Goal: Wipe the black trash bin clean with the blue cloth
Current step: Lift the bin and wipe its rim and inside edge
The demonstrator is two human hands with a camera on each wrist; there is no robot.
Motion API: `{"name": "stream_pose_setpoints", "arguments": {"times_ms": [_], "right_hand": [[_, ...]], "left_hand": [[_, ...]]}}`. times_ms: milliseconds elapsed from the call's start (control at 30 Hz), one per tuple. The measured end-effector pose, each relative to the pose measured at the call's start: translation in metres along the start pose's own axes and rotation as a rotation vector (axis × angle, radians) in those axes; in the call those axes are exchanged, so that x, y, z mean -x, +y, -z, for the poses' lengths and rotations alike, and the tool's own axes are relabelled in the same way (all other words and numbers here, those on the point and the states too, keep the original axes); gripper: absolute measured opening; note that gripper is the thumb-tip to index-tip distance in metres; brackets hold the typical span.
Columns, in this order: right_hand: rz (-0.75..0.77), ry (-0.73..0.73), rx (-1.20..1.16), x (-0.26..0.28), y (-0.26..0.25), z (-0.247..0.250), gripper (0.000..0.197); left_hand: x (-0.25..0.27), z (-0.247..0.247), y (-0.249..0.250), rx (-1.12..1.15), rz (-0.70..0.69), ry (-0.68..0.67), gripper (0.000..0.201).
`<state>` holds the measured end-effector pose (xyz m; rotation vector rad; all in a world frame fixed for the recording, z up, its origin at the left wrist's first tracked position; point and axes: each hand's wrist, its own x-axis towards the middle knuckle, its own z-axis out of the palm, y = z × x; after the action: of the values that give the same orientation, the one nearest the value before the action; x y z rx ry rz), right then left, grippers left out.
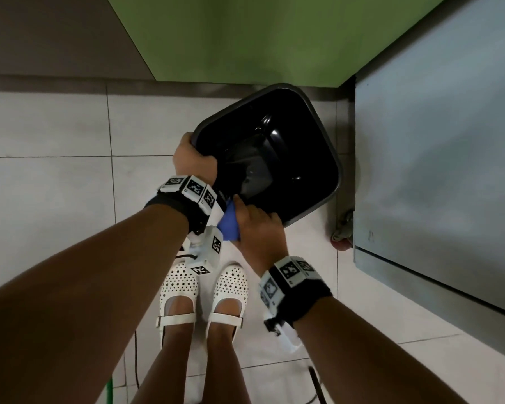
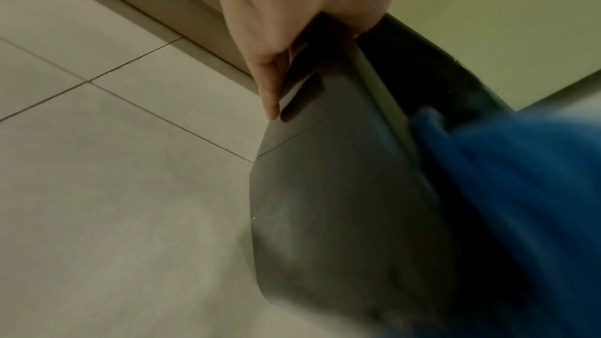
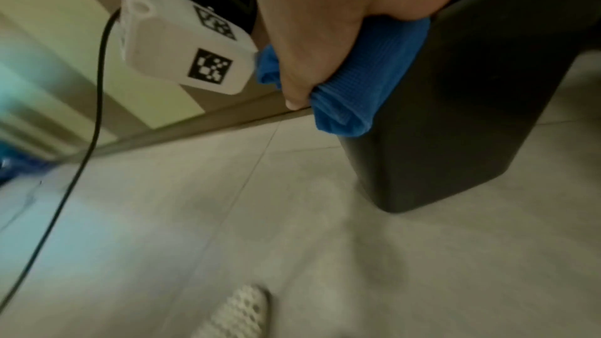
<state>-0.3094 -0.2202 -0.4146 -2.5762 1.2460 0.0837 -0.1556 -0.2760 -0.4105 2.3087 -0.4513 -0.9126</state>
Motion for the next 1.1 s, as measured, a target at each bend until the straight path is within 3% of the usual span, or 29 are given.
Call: {"name": "stream_pose_setpoints", "arguments": {"times_ms": [100, 167, 267, 400, 533, 600, 833, 967, 1033, 1100], "right_hand": [[0.232, 0.022, 0.12, 0.009, 0.034, 0.005, 0.063], [0.287, -0.03, 0.206, 0.009, 0.052, 0.01, 0.063], [0.221, -0.089, 0.235, 0.008, 0.052, 0.012, 0.055], [0.096, -0.056, 0.112, 0.007, 0.012, 0.009, 0.013], [-0.033, -0.152, 0.065, 0.0, -0.022, 0.008, 0.04], [-0.076, -0.144, 0.042, 0.0, -0.025, 0.005, 0.04], [0.046, -0.061, 0.064, 0.024, 0.054, 0.014, 0.059], [0.046, -0.124, 0.156, 0.028, 0.078, 0.02, 0.046], [-0.051, -0.113, 0.164, 0.025, 0.063, 0.02, 0.033], [-0.064, -0.108, 0.148, 0.015, 0.033, 0.016, 0.032]], "left_hand": [[-0.001, 0.001, 0.001, -0.013, -0.005, -0.012, 0.037], [-0.001, 0.003, 0.002, -0.011, -0.005, -0.018, 0.037], [0.004, 0.001, 0.004, 0.009, 0.021, -0.002, 0.038], [0.018, -0.008, 0.006, 0.052, 0.181, 0.024, 0.038], [0.03, -0.008, -0.004, -0.087, 0.045, -0.105, 0.027], [0.03, -0.005, -0.006, -0.1, -0.032, -0.119, 0.027], [0.021, -0.005, 0.002, -0.159, -0.133, -0.165, 0.03], [0.022, -0.008, 0.003, -0.121, -0.124, -0.151, 0.034], [0.024, -0.01, 0.003, -0.092, -0.109, -0.137, 0.037], [0.024, -0.01, 0.003, -0.085, -0.104, -0.123, 0.039]]}}
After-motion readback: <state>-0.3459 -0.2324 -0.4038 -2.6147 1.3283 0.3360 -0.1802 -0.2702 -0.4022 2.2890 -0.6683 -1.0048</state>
